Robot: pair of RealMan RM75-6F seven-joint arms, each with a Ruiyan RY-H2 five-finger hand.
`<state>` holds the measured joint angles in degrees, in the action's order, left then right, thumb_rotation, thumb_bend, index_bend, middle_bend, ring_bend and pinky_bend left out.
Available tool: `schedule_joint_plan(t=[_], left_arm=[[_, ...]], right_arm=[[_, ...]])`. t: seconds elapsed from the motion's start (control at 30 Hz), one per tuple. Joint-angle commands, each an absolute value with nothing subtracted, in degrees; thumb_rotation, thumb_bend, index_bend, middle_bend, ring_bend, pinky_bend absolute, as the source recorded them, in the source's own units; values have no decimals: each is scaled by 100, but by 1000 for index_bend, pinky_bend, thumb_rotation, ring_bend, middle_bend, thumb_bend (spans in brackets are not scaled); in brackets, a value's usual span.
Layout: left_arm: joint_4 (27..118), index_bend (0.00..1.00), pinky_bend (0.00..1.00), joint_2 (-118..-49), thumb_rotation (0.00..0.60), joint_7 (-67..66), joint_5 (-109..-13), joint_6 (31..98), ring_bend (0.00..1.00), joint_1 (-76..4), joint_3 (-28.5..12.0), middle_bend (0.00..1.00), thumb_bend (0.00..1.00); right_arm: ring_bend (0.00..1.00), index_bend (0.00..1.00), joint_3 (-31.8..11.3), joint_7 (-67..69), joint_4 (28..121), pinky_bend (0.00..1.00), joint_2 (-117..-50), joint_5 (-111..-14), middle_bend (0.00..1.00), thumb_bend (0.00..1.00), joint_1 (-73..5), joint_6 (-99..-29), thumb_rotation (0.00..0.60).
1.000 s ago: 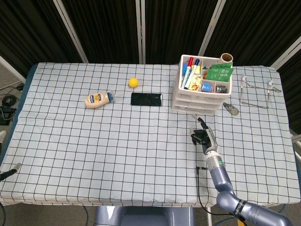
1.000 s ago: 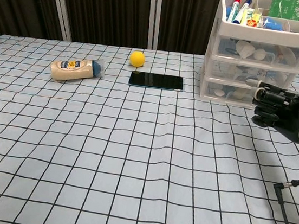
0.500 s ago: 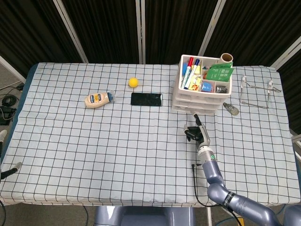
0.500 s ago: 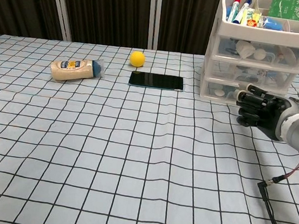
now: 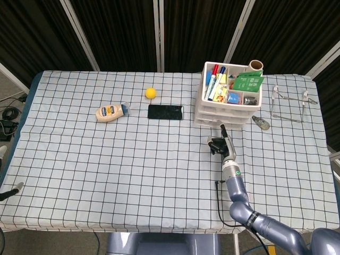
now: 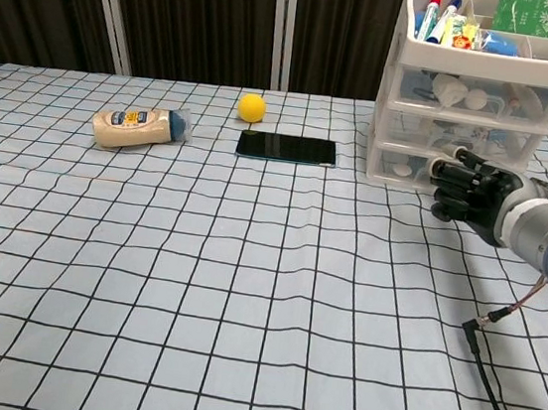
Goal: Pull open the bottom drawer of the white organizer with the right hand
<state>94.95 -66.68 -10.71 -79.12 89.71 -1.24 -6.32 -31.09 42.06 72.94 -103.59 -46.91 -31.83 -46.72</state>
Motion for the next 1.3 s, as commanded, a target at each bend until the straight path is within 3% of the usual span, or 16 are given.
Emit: schedule_joint_plan(t=[0.03,1.3], left_arm=[[9499,0,0,-6669,600,-1072,-7907,8974,0,-124,-633,0,44],[9380,0,0,-6666,600,-1010,-7657,8757,0,-221,-673,0,44]], right_arm=[[993,36,-3157,4228,7223,861,-10373,-4645,993,490,-3200,-4570,600],[993,182,-3540,4425,6618,861,-10708,-4668,992,493,-3446,-4155,600]])
